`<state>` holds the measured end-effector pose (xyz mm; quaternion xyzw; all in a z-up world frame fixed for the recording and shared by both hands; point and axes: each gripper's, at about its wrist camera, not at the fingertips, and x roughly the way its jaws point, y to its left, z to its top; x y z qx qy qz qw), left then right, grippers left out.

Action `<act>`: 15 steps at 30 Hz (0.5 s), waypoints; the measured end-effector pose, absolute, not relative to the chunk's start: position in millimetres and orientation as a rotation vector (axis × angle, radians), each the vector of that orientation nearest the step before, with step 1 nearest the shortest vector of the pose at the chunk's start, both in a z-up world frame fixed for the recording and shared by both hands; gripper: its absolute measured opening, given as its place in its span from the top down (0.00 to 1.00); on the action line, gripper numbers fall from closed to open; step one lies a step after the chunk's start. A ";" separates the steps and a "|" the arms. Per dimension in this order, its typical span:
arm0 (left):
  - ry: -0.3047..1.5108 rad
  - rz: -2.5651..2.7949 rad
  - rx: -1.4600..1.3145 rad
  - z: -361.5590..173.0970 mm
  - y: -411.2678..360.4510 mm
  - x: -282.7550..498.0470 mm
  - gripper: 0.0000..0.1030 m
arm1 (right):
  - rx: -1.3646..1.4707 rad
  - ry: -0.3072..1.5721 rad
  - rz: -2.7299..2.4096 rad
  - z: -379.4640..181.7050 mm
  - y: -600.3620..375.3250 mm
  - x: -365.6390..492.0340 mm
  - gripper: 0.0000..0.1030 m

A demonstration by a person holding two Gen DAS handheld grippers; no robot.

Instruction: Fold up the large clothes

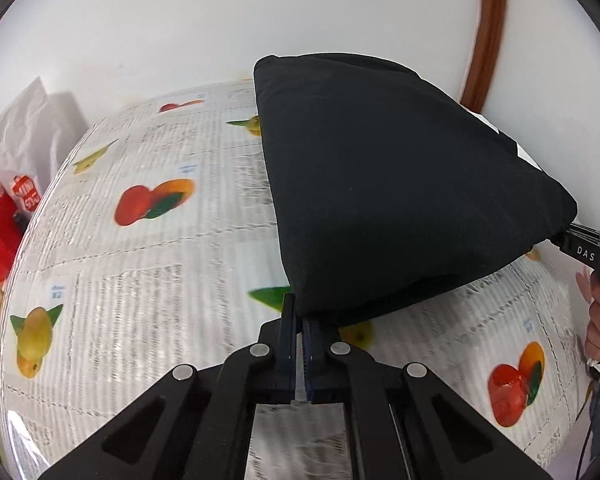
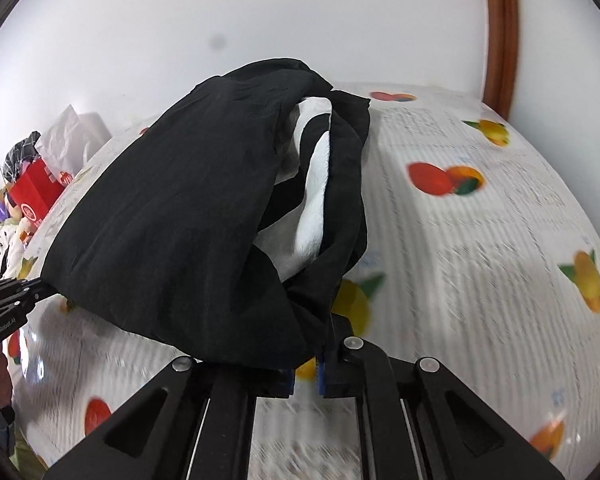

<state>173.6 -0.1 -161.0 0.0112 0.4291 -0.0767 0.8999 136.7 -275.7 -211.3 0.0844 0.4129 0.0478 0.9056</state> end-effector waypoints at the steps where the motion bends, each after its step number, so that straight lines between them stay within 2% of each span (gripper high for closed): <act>1: 0.896 -0.156 0.008 -160.9 3.8 176.0 0.97 | 0.176 0.852 0.101 -210.7 -272.3 142.7 0.93; 4: 0.909 -0.164 -0.029 -159.8 10.0 178.2 0.97 | 0.171 0.857 0.083 -209.1 -267.8 153.2 0.92; 8: 0.916 -0.166 -0.034 -157.5 13.1 173.1 0.97 | 0.161 0.880 0.050 -205.7 -270.4 152.6 0.87; 15: 0.899 -0.200 -0.088 -143.2 26.0 153.9 0.96 | 0.080 0.815 0.109 -174.6 -281.1 102.6 0.81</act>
